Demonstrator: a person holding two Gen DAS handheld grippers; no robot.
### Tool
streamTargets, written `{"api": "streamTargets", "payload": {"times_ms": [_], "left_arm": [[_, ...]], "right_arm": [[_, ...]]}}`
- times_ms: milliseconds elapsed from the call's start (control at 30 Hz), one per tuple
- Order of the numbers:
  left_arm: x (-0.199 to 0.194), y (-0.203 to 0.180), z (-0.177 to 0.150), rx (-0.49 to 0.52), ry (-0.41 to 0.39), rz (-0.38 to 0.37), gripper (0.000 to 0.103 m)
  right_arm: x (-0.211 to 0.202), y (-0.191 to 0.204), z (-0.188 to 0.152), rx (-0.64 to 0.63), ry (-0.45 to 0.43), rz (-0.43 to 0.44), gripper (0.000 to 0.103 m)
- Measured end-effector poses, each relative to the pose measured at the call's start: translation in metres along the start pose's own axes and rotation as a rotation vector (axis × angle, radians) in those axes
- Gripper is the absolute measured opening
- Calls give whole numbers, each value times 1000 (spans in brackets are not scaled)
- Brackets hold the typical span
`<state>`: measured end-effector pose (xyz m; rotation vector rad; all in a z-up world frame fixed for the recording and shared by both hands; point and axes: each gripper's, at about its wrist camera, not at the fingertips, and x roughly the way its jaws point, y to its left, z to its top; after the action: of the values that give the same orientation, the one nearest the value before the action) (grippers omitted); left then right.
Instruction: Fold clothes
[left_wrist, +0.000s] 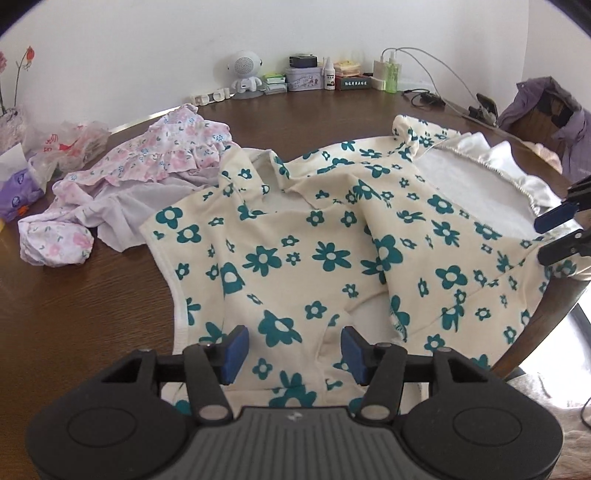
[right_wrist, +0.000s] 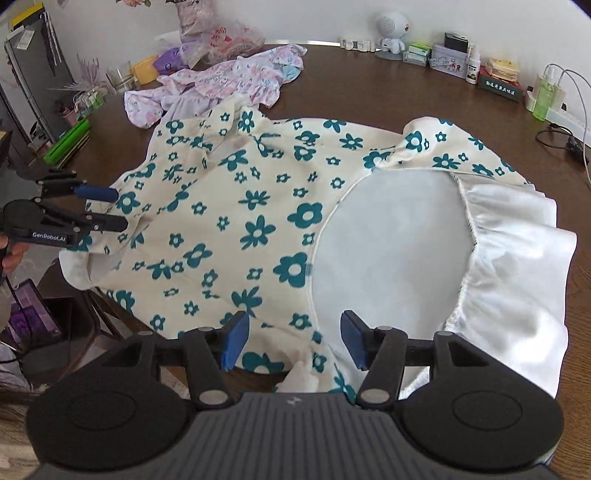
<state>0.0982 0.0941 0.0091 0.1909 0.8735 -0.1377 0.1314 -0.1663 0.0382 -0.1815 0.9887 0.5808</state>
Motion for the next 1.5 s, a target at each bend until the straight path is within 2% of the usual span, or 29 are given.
{"api": "streamTargets", "payload": {"times_ms": [67, 100, 167, 233, 333, 400, 433, 533, 567, 633, 700, 900, 1000, 1033, 1067, 1100, 1200, 1400, 1500], "left_arm": [[3, -2, -1, 29, -9, 8, 8], [4, -2, -2, 38, -15, 8, 4], [3, -1, -2, 56, -22, 51, 2], [2, 2, -5, 60, -20, 85, 2], [-5, 13, -3, 14, -11, 86, 3], [-12, 20, -1, -22, -12, 81, 14], [-17, 25, 3, -52, -34, 55, 19], [-25, 37, 24, -118, -93, 5, 45], [-22, 40, 34, -132, -101, 7, 49], [-8, 44, 50, -140, -87, 20, 49], [14, 48, 66, -160, -51, 37, 49], [68, 57, 94, -215, 4, 2, 48], [88, 54, 101, -193, 38, 43, 45], [89, 52, 102, -172, 41, 56, 30], [90, 51, 102, -150, 44, 69, 10], [92, 49, 102, -129, 47, 82, 7], [90, 51, 102, -99, 53, 132, 7], [77, 74, 95, -138, 32, 212, 7], [67, 81, 91, -165, 27, 223, 18]], "right_arm": [[2, 0, -10, -7, 5, -17, 56], [2, -1, -14, -4, 4, -23, 56], [2, -8, -23, 10, 4, -33, 56], [3, -15, -29, 24, 2, -37, 56], [-1, -23, -37, 38, -23, -38, 57], [-3, -26, -38, 55, -28, -26, 57], [-4, -27, -35, 68, -37, -10, 57], [-9, -31, -28, 105, -65, 39, 58], [-10, -33, -26, 117, -74, 56, 58], [-12, -35, -22, 137, -89, 80, 58], [-6, -33, -20, 126, -80, 51, 58], [2, -32, -33, 124, -81, 24, 59], [2, -30, -36, 115, -88, 18, 60], [2, -29, -36, 111, -90, 16, 61], [2, -29, -37, 106, -91, 13, 61], [3, -28, -36, 99, -92, 11, 62], [3, -27, -36, 89, -92, 6, 62], [3, -25, -38, 73, -101, 4, 64], [3, -24, -40, 64, -105, -2, 65]]}}
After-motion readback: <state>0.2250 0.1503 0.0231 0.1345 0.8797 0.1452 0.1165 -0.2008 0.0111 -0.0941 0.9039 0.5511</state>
